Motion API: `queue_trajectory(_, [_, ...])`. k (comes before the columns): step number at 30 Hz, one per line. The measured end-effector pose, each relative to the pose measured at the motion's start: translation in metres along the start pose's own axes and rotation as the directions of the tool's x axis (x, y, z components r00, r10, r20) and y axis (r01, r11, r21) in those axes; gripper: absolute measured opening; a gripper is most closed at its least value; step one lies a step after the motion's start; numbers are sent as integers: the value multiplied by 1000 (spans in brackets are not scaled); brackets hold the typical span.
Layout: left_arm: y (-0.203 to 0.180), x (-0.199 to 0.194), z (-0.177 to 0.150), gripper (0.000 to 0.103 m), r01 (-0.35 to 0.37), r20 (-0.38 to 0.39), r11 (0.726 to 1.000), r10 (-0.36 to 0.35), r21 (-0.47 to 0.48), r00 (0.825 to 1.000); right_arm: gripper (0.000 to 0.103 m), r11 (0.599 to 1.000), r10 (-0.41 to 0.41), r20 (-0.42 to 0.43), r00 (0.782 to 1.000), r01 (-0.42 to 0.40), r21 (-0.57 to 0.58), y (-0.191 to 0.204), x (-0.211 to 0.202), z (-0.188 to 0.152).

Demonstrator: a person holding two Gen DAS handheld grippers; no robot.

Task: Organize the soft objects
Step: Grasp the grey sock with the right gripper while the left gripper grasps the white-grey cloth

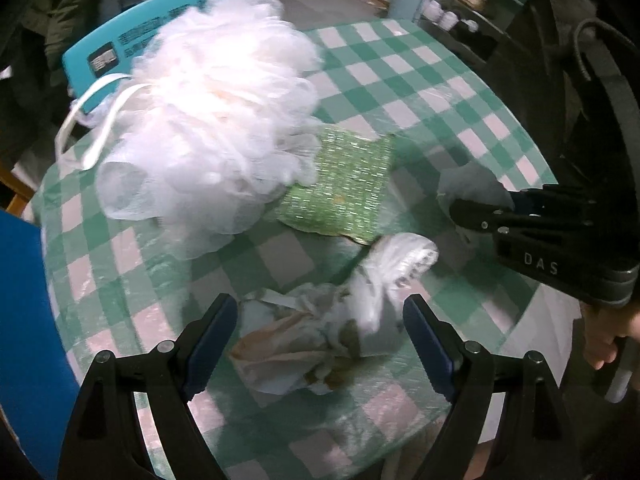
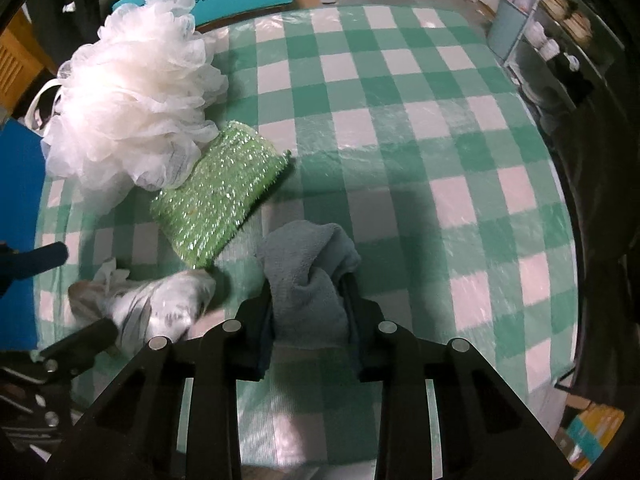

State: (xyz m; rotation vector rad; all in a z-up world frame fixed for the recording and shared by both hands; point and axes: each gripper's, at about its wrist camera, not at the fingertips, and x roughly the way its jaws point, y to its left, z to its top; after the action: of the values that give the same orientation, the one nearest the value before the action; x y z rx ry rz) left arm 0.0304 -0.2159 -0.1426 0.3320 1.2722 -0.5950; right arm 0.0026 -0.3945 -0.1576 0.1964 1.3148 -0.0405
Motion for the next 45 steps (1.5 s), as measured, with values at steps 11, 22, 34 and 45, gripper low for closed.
queue_trajectory(11, [-26, 28, -2, 87, -36, -54, 995, 41, 98, 998, 28, 1000, 25, -10, 1000, -25, -3, 6, -3, -13])
queue_trajectory(22, [-30, 46, -9, 62, -48, -84, 989, 60, 137, 995, 28, 999, 36, -7, 999, -36, -17, 13, -2, -4])
queue_trajectory(34, [-9, 18, -19, 44, -102, -17, 989, 104, 107, 994, 28, 998, 46, 27, 999, -45, -40, 26, -16, -1])
queue_trajectory(45, [11, -24, -18, 44, -124, 48, 992, 124, 1, 991, 28, 995, 67, 84, 994, -61, -76, 45, -43, 3])
